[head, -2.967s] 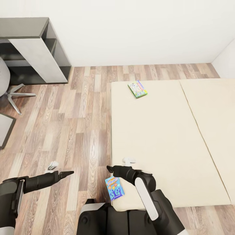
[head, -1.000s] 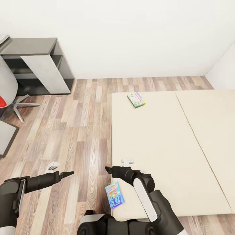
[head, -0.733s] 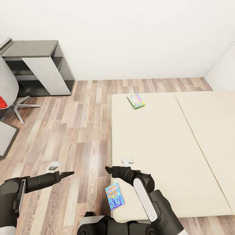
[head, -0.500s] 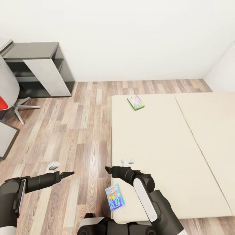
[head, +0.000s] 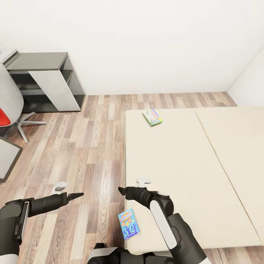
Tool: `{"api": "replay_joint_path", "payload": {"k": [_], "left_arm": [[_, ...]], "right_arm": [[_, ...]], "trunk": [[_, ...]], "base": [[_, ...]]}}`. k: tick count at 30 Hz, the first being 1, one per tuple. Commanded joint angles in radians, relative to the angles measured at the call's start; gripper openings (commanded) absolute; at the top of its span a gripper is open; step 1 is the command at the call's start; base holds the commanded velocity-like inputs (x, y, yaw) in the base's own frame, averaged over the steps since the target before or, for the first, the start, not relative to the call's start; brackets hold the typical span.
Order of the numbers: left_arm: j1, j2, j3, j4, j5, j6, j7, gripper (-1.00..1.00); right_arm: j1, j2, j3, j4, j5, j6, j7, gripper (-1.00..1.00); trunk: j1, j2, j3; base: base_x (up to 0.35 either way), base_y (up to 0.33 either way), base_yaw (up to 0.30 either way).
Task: Put all the toys in the child's room - the three board games (two on the bed and one on the table), the two jigsaw puzzles on the table, and the tennis ball on the table - inside the toy box on the table in the child's room.
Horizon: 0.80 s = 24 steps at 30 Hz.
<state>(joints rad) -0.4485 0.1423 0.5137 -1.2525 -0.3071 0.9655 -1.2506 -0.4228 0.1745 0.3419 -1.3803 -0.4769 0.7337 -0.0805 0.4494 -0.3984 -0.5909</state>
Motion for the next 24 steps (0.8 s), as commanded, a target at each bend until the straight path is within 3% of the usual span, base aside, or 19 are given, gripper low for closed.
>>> {"api": "replay_joint_path", "payload": {"k": [1,24], "left_arm": [[-0.001,0.000,0.002,-0.001,-0.010,0.008,-0.010,1.00],[-0.001,0.002,0.011,-0.001,-0.009,0.009,-0.012,1.00]], "right_arm": [[-0.001,0.000,0.001,-0.001,-0.010,0.003,-0.008,1.00],[-0.001,0.000,0.002,0.001,-0.009,0.003,-0.010,1.00]], "trunk": [[0.001,-0.002,0.000],[0.001,-0.002,0.039]], "base": [[0.000,0.000,0.000],[0.000,0.000,0.000]]}}
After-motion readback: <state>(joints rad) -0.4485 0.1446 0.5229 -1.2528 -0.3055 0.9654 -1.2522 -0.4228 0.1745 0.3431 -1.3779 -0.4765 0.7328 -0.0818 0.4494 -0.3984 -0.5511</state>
